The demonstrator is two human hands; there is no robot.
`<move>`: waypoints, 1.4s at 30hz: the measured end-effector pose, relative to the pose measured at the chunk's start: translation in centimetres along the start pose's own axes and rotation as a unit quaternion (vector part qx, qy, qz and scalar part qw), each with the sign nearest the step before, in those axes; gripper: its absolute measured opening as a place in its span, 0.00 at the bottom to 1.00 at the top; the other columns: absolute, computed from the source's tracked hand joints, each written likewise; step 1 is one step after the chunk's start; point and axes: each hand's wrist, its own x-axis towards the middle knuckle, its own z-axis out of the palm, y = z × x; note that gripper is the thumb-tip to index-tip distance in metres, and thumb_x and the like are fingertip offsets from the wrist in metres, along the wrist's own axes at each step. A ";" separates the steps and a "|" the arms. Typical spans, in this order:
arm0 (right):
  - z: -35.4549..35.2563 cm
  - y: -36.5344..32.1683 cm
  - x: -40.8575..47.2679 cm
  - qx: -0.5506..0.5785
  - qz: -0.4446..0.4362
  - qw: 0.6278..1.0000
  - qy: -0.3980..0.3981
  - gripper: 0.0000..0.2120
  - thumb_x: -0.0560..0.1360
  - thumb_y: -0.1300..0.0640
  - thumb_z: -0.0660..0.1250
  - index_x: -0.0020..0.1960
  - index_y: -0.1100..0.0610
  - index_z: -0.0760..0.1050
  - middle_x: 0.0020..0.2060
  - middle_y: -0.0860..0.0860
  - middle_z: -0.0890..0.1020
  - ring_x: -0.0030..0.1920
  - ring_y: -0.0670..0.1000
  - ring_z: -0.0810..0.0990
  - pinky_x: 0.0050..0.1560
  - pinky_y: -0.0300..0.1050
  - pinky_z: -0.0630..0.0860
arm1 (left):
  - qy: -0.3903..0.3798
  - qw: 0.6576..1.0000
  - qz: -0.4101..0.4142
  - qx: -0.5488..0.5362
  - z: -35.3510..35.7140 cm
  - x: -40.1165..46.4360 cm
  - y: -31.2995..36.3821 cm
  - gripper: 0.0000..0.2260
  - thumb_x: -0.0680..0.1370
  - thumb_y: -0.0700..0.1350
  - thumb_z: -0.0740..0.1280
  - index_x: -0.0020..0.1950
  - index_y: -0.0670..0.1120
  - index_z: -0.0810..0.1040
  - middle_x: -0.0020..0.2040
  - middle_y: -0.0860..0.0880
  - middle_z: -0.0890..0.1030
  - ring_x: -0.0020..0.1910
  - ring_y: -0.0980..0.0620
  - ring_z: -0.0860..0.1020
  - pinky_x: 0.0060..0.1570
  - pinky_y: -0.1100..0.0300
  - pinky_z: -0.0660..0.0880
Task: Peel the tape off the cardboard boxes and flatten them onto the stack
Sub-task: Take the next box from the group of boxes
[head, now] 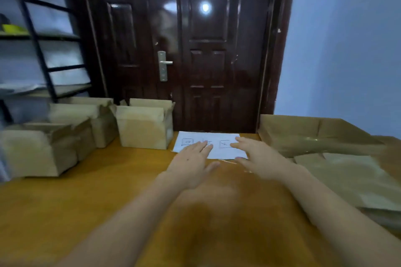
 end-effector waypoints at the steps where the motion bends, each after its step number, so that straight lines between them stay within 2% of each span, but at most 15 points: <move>1: 0.7 -2.4 1.7 0.014 -0.029 0.999 -0.006 0.25 0.83 0.46 0.63 0.79 0.46 0.65 0.80 0.46 0.61 0.79 0.47 0.59 0.77 0.43 0.55 | 0.004 1.000 -0.020 0.015 -0.9 -1.2 -2.1 0.33 0.84 0.66 0.50 0.85 0.49 0.54 0.84 0.50 0.56 0.82 0.50 0.54 0.79 0.53 0.51; 5: 2.9 -12.2 7.6 0.063 -0.127 0.990 -0.017 0.26 0.82 0.47 0.65 0.78 0.46 0.65 0.79 0.47 0.63 0.78 0.49 0.62 0.76 0.45 0.58 | 0.026 0.992 -0.113 0.058 -4.1 -6.9 -9.6 0.33 0.84 0.66 0.51 0.84 0.50 0.58 0.84 0.49 0.59 0.82 0.48 0.57 0.79 0.52 0.53; 10: 5.0 -24.0 13.5 0.075 -0.240 0.967 -0.045 0.29 0.82 0.47 0.65 0.80 0.51 0.62 0.79 0.52 0.64 0.78 0.51 0.63 0.77 0.46 0.59 | 0.023 0.976 -0.190 0.106 -7.6 -13.8 -18.0 0.34 0.84 0.67 0.50 0.84 0.49 0.55 0.84 0.48 0.58 0.82 0.48 0.56 0.79 0.52 0.52; 16: 7.0 -34.3 19.1 0.073 -0.281 0.956 -0.039 0.31 0.82 0.46 0.63 0.81 0.51 0.58 0.80 0.51 0.63 0.79 0.52 0.60 0.78 0.52 0.59 | 0.019 0.955 -0.252 0.153 -10.7 -17.6 -27.1 0.36 0.83 0.67 0.51 0.84 0.47 0.54 0.84 0.47 0.55 0.83 0.47 0.54 0.80 0.50 0.52; 21: 7.9 -39.5 23.5 0.033 -0.288 0.957 -0.016 0.32 0.83 0.51 0.62 0.82 0.55 0.54 0.81 0.55 0.58 0.80 0.55 0.56 0.79 0.53 0.56 | 0.001 0.954 -0.239 0.180 -11.2 -16.4 -33.1 0.36 0.84 0.65 0.51 0.85 0.45 0.50 0.85 0.46 0.52 0.83 0.48 0.50 0.81 0.50 0.48; 23: 8.2 -40.7 24.7 0.027 -0.283 0.958 -0.020 0.30 0.83 0.52 0.63 0.82 0.55 0.56 0.80 0.54 0.61 0.79 0.56 0.59 0.79 0.54 0.58 | -0.003 0.955 -0.228 0.189 -10.9 -15.7 -34.6 0.35 0.85 0.64 0.53 0.85 0.44 0.51 0.85 0.45 0.54 0.83 0.47 0.51 0.81 0.50 0.47; 24: 8.5 -41.1 25.2 0.024 -0.279 0.960 -0.025 0.28 0.82 0.53 0.63 0.80 0.54 0.60 0.78 0.54 0.65 0.77 0.56 0.63 0.76 0.55 0.63 | -0.003 0.957 -0.220 0.191 -10.7 -15.5 -35.1 0.34 0.85 0.63 0.53 0.84 0.44 0.53 0.84 0.45 0.55 0.83 0.47 0.52 0.81 0.51 0.47; 27: 9.0 -41.4 25.7 -0.002 -0.269 0.963 -0.024 0.19 0.81 0.58 0.65 0.71 0.53 0.73 0.64 0.55 0.79 0.63 0.57 0.77 0.61 0.52 0.76 | -0.001 0.962 -0.196 0.189 -10.1 -15.1 -36.0 0.33 0.85 0.63 0.54 0.83 0.44 0.57 0.83 0.46 0.60 0.82 0.47 0.55 0.80 0.52 0.48; 29: 9.4 -41.1 25.5 -0.020 -0.280 0.960 -0.009 0.13 0.81 0.60 0.64 0.65 0.53 0.77 0.57 0.55 0.82 0.57 0.56 0.79 0.54 0.49 0.76 | -0.008 0.965 -0.190 0.183 -9.8 -15.2 -36.2 0.32 0.85 0.63 0.54 0.83 0.45 0.58 0.82 0.46 0.61 0.82 0.47 0.56 0.80 0.52 0.49; 32: 9.8 -40.1 24.3 -0.006 -0.283 0.959 0.012 0.11 0.83 0.57 0.60 0.60 0.50 0.80 0.53 0.53 0.81 0.54 0.56 0.80 0.53 0.51 0.78 | -0.007 0.967 -0.194 0.164 -9.8 -15.7 -36.0 0.29 0.84 0.63 0.55 0.80 0.47 0.64 0.78 0.48 0.69 0.77 0.49 0.64 0.78 0.53 0.54; 35: 10.3 -38.6 22.8 0.001 -0.297 0.954 0.021 0.12 0.84 0.54 0.59 0.60 0.48 0.81 0.55 0.49 0.80 0.56 0.54 0.79 0.55 0.52 0.78 | -0.007 0.969 -0.199 0.146 -9.9 -16.6 -35.0 0.26 0.84 0.62 0.56 0.78 0.49 0.68 0.72 0.50 0.74 0.70 0.51 0.70 0.73 0.55 0.61; 37: 10.3 -37.2 21.8 -0.009 -0.315 0.949 0.023 0.14 0.85 0.55 0.58 0.64 0.48 0.80 0.62 0.48 0.80 0.65 0.53 0.76 0.62 0.50 0.75 | -0.013 0.968 -0.208 0.139 -9.9 -17.3 -33.9 0.27 0.84 0.62 0.56 0.79 0.49 0.65 0.74 0.50 0.73 0.72 0.50 0.70 0.73 0.55 0.63; 39: 9.9 -35.4 20.7 -0.011 -0.323 0.946 0.011 0.17 0.86 0.57 0.57 0.71 0.48 0.76 0.73 0.47 0.74 0.76 0.51 0.66 0.72 0.48 0.67 | -0.020 0.967 -0.213 0.136 -9.9 -17.9 -32.7 0.29 0.84 0.62 0.56 0.81 0.49 0.63 0.76 0.50 0.71 0.75 0.49 0.68 0.75 0.54 0.62; 40: 9.6 -34.3 20.0 -0.002 -0.324 0.946 0.003 0.18 0.86 0.57 0.56 0.73 0.48 0.74 0.76 0.47 0.70 0.79 0.50 0.61 0.75 0.47 0.63 | -0.022 0.967 -0.213 0.135 -9.8 -18.1 -32.0 0.29 0.84 0.63 0.56 0.82 0.49 0.62 0.77 0.50 0.70 0.76 0.50 0.66 0.75 0.54 0.61; 42: 8.8 -31.8 18.4 0.021 -0.326 0.945 -0.003 0.19 0.87 0.57 0.54 0.74 0.49 0.73 0.77 0.46 0.67 0.80 0.48 0.58 0.77 0.45 0.58 | -0.019 0.969 -0.209 0.130 -9.8 -18.4 -30.4 0.30 0.84 0.65 0.55 0.82 0.50 0.61 0.78 0.51 0.68 0.77 0.50 0.65 0.76 0.54 0.61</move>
